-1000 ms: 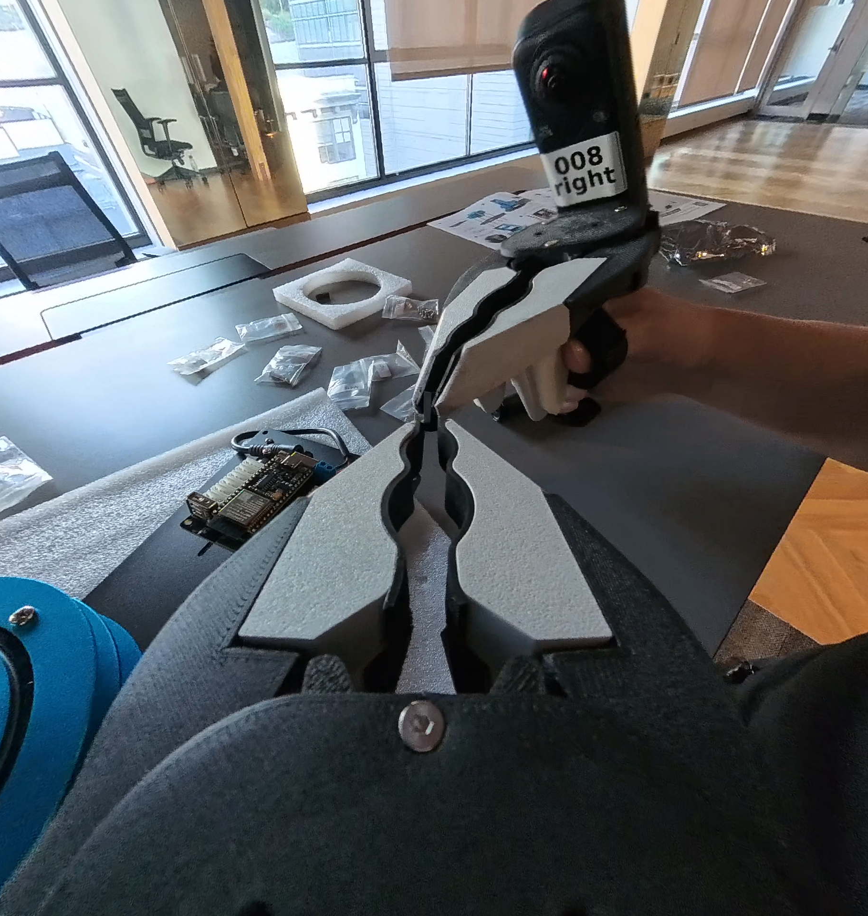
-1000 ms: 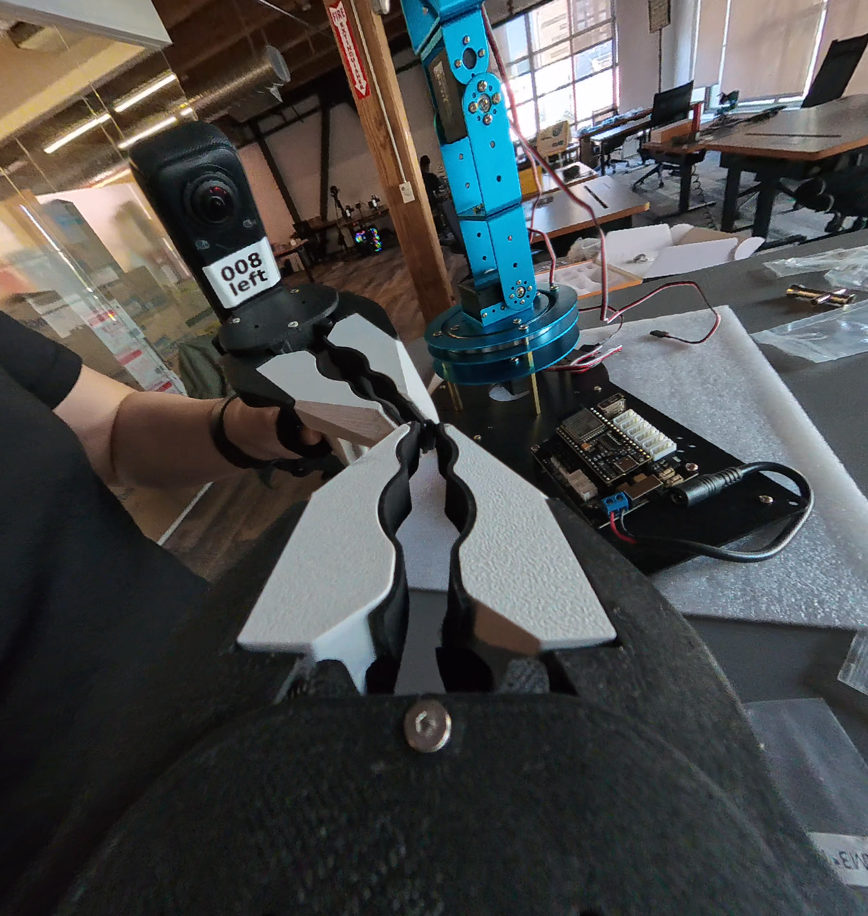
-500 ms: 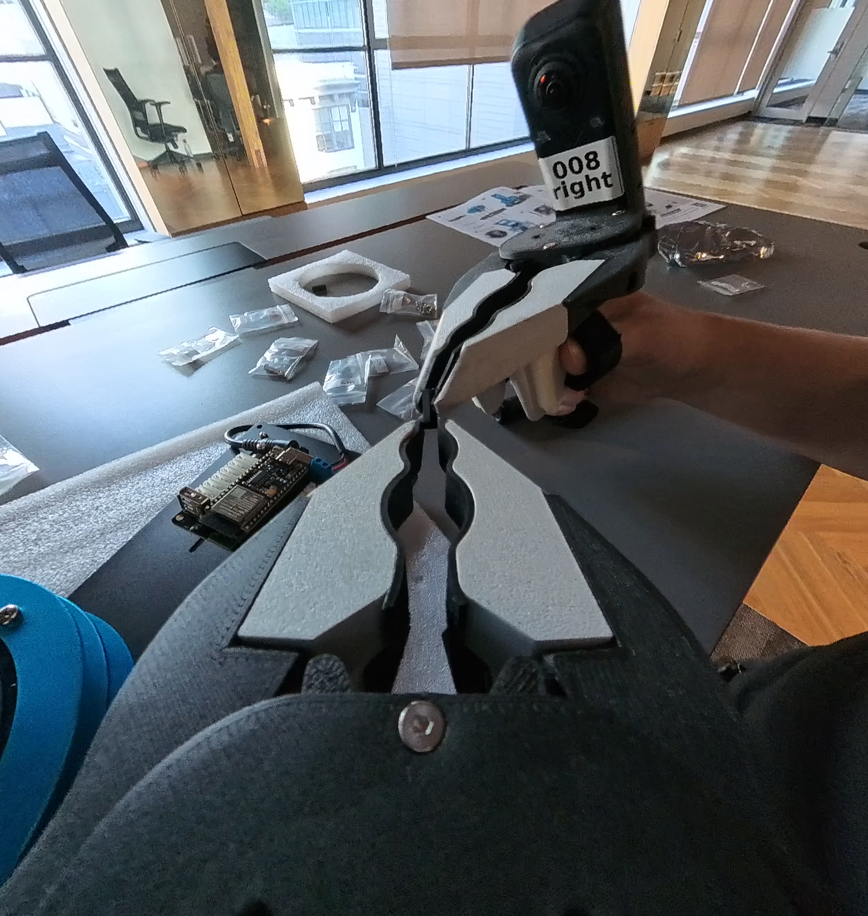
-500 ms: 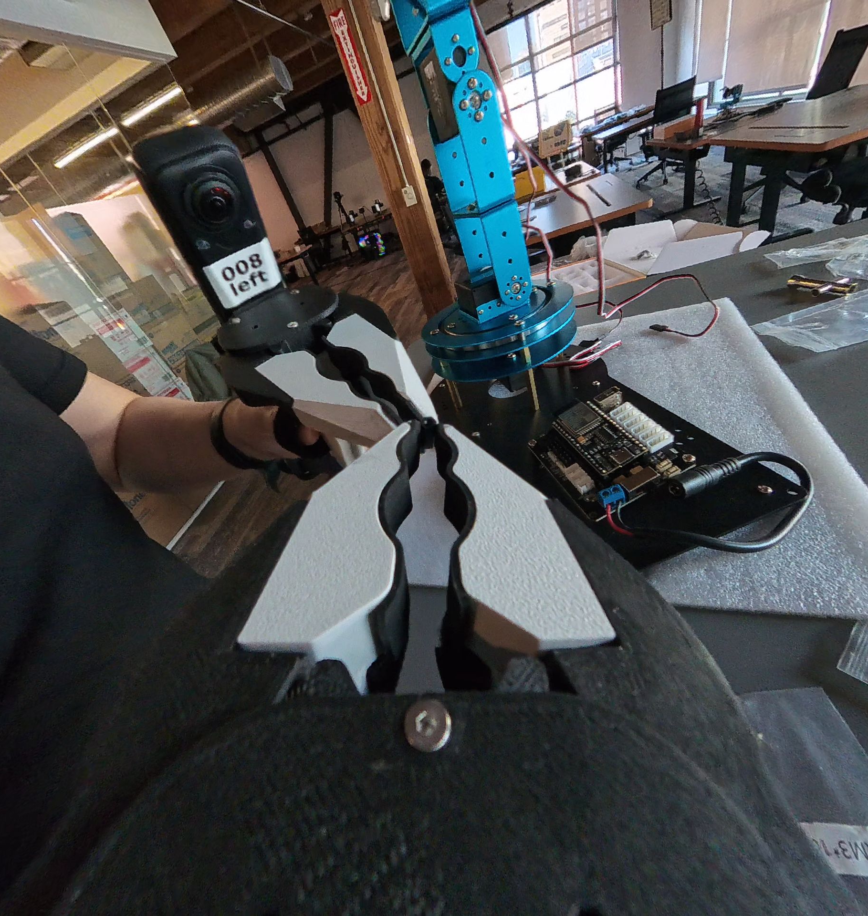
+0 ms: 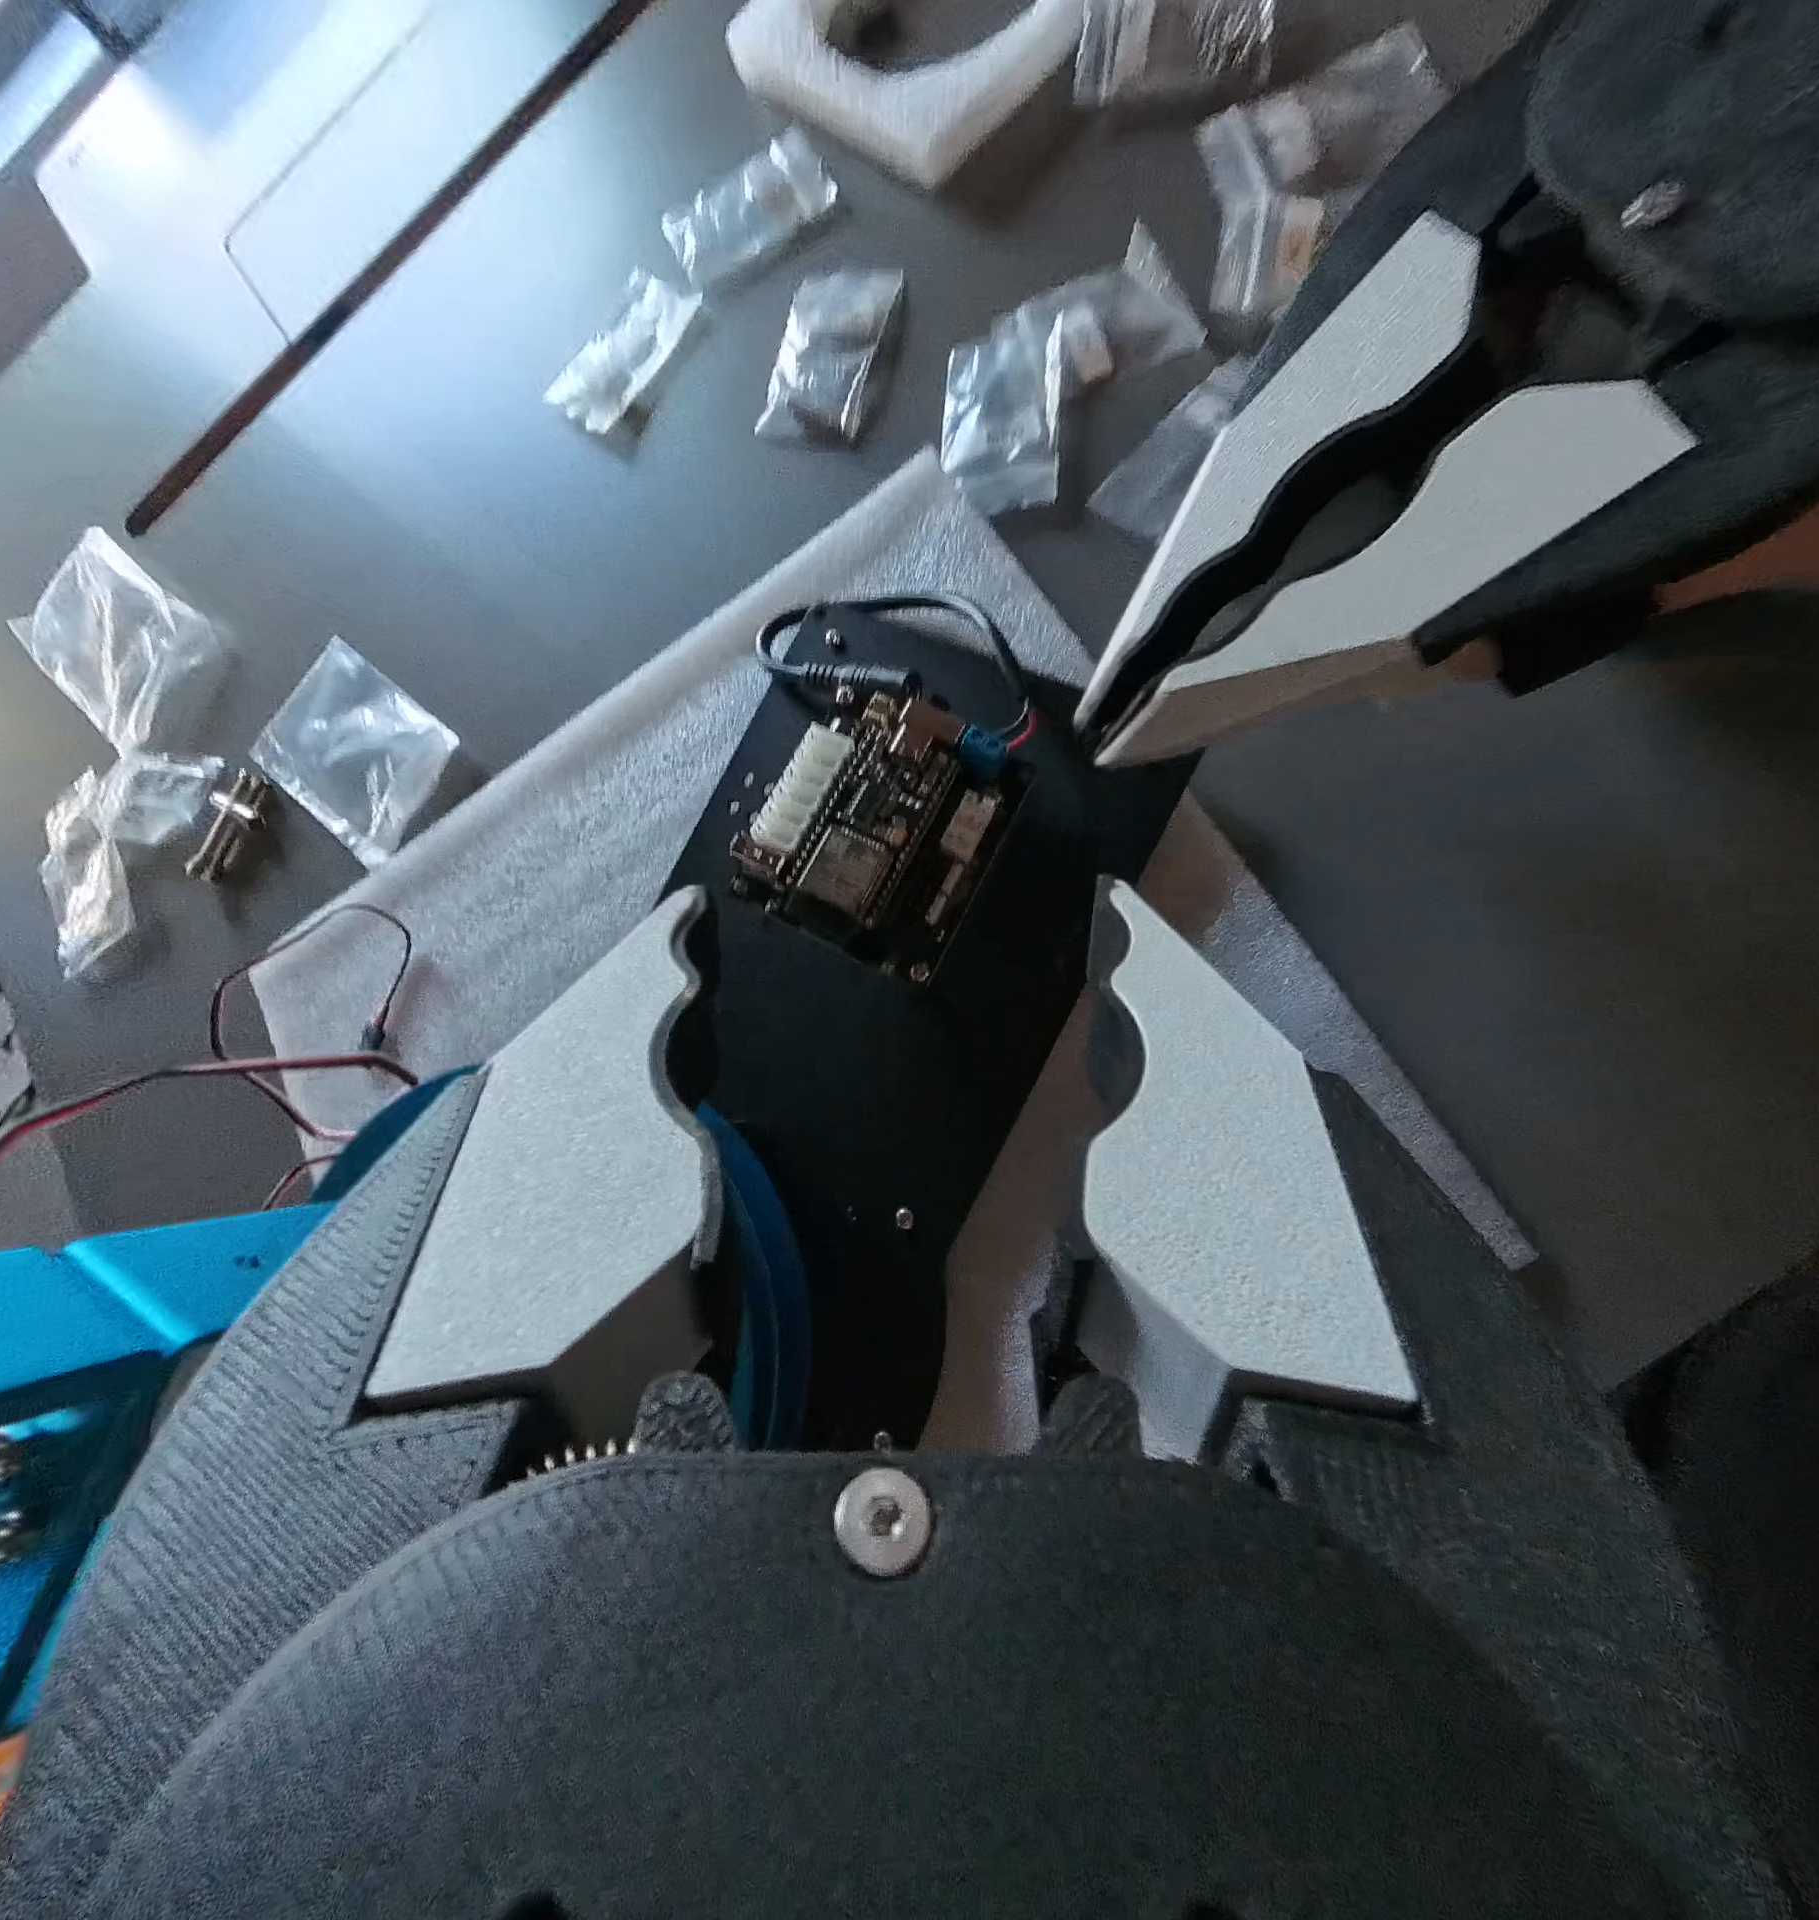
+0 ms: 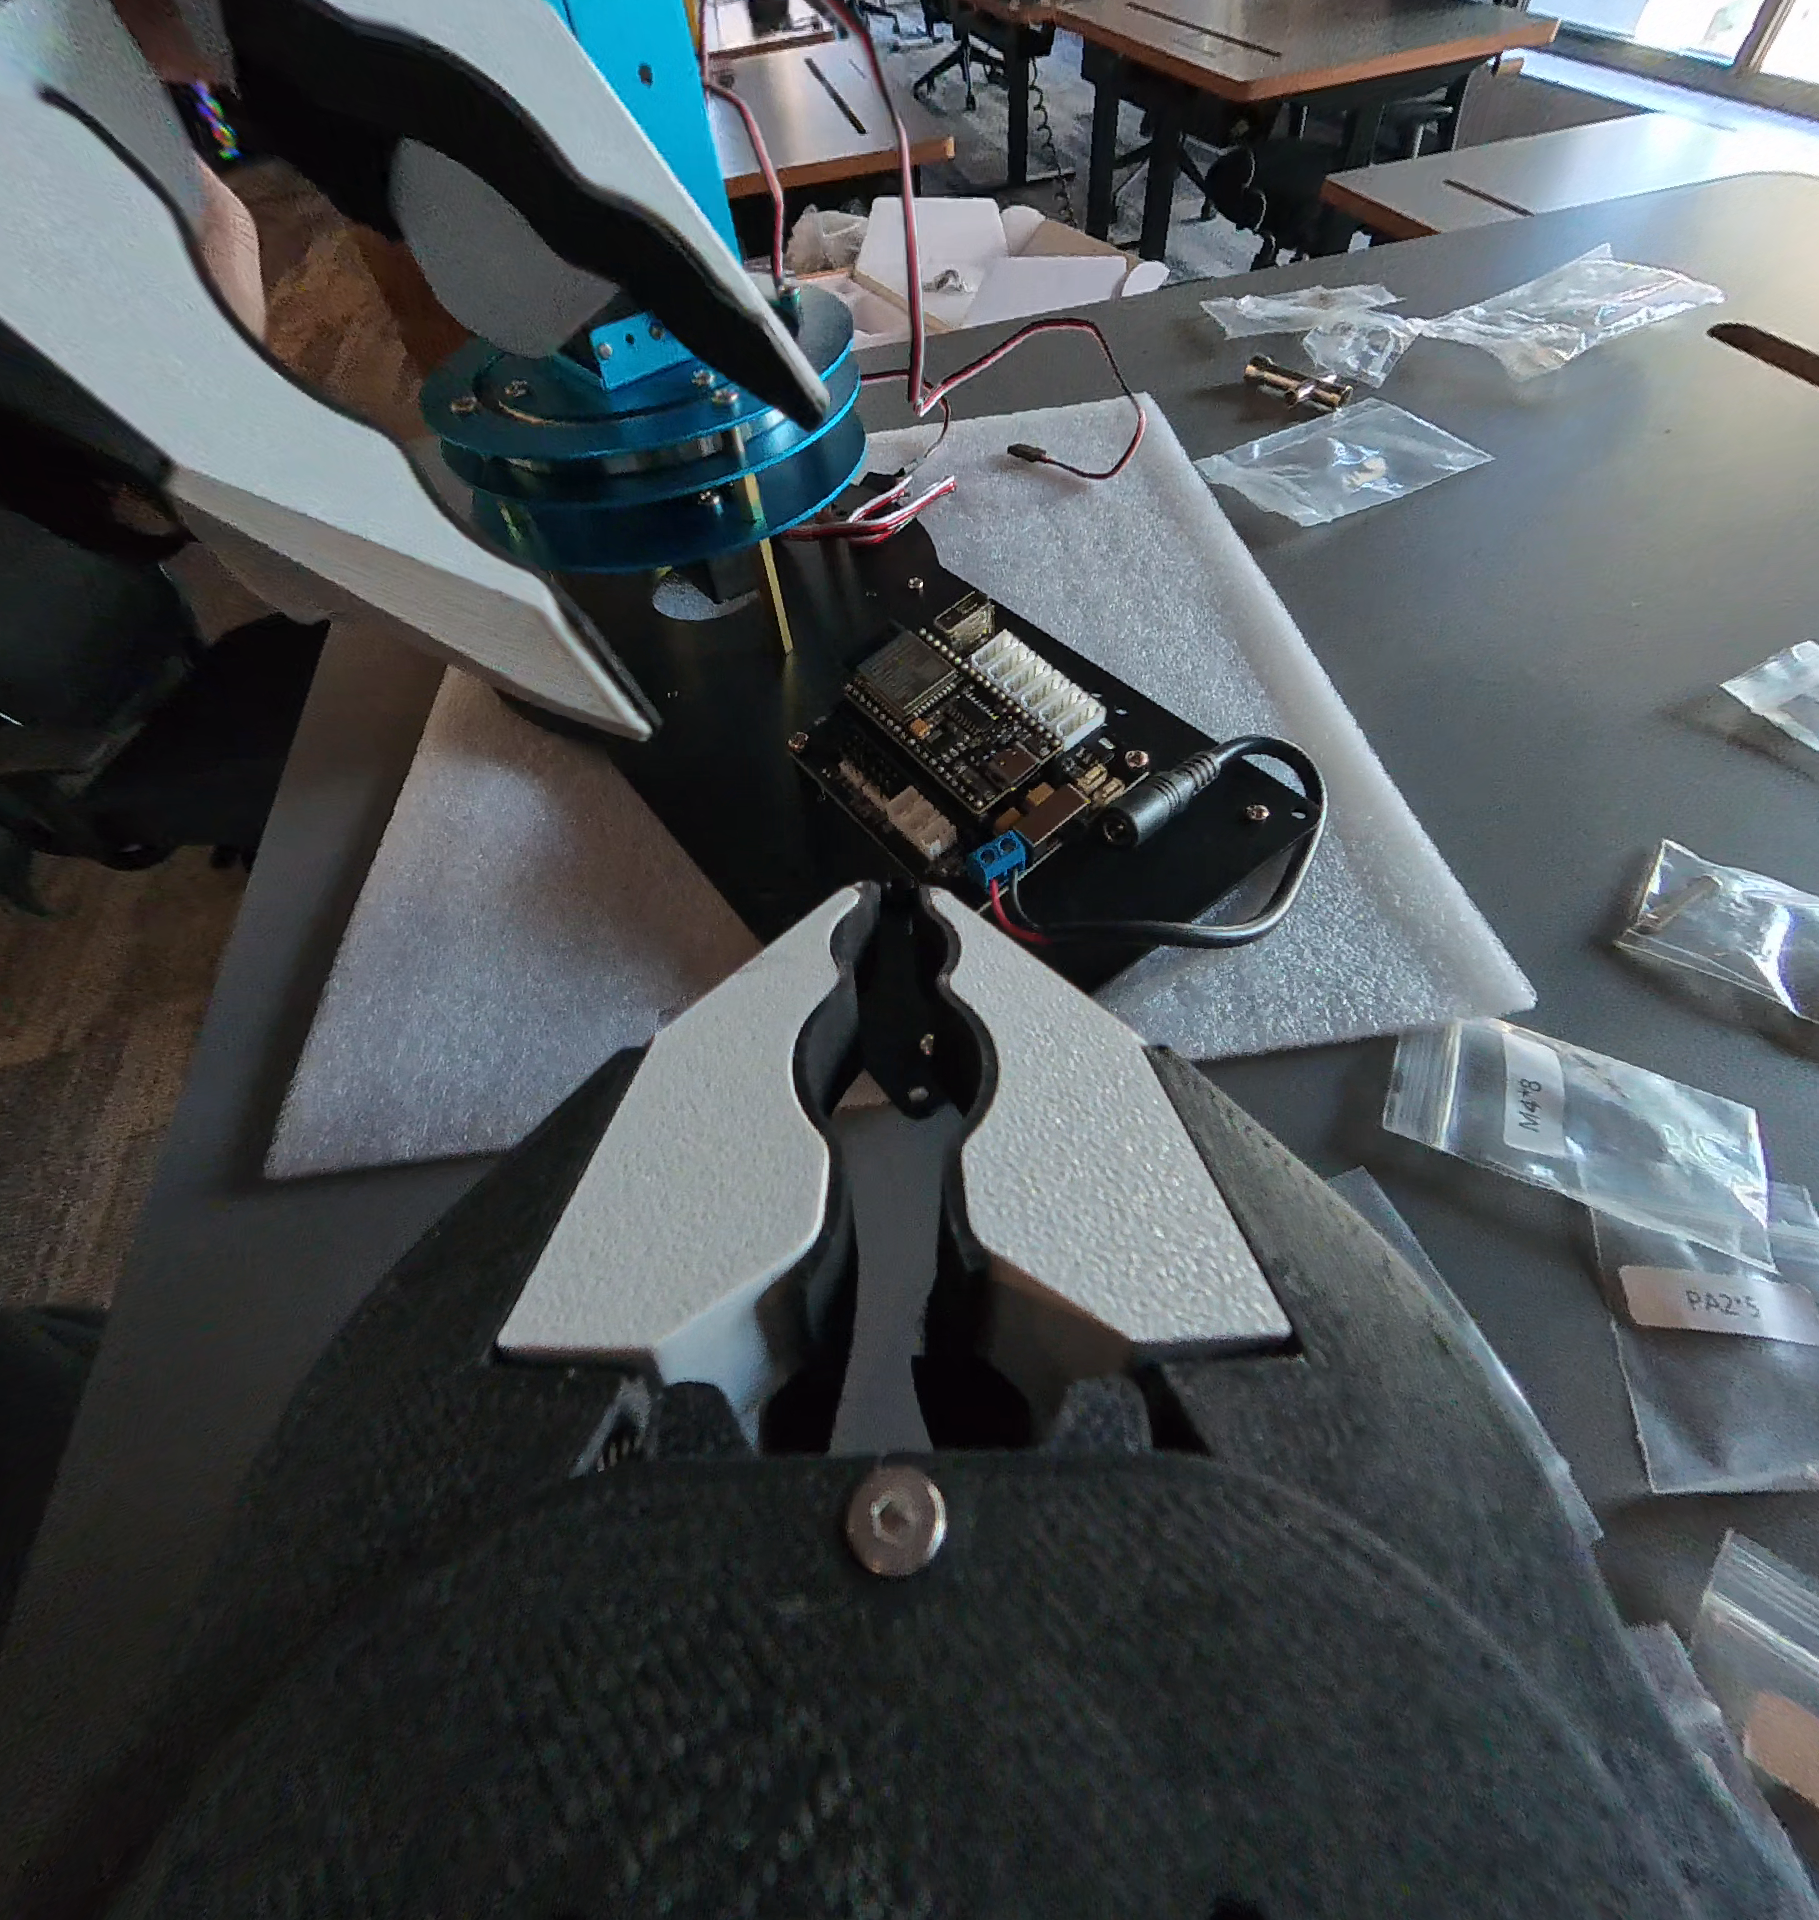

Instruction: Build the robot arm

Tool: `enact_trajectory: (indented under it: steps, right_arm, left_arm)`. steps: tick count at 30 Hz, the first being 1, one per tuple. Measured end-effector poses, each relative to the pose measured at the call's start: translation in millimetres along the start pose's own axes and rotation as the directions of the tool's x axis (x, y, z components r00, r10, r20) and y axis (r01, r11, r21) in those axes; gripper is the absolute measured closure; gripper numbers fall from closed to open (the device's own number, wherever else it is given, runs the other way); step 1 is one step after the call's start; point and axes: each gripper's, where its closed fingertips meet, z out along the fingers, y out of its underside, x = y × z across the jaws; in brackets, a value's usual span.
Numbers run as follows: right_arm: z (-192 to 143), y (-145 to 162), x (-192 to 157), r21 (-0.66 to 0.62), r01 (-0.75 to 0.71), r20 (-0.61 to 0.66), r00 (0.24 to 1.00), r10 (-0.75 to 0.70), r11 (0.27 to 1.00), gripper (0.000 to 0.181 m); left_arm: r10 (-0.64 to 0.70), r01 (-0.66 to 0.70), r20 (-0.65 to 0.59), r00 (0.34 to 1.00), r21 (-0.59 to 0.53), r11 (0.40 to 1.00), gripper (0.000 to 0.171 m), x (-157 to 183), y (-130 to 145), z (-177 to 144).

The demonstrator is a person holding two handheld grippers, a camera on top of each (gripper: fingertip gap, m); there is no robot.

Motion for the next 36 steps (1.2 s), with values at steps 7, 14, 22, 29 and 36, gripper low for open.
enact_trajectory:
  steps: [7,14,22,29,36]
  right_arm:
    - [-0.5,3.5,2.0,-0.014,0.003,-0.02,1.0,-0.003,1.0,0.177]
    - [2.6,6.5,4.0,-0.043,0.019,-0.038,0.999,-0.02,0.999,0.177]
    - [8.9,13.3,5.3,-0.102,0.035,-0.052,0.998,-0.04,0.994,0.177]
    - [14.5,14.2,8.5,-0.122,0.031,-0.055,0.998,-0.038,0.992,0.176]
    - [21.2,18.6,6.7,-0.164,0.03,-0.034,0.999,-0.036,0.986,0.176]
  left_arm:
    - [-0.124,0.125,-0.038,0.992,0.039,0.991,0.081,12.4,7.7,25.5]
    - [-0.195,0.193,-0.002,0.981,0.144,0.971,0.068,10.7,0.5,35.9]
    - [-0.338,0.334,-0.025,0.941,0.239,0.912,0.072,23.8,-1.8,22.7]
    - [-0.269,0.242,0.077,0.96,0.255,0.936,0.086,20.2,15.8,-2.9]
    - [-0.373,0.356,0.01,0.928,0.279,0.892,0.09,19.6,30.9,-11.9]
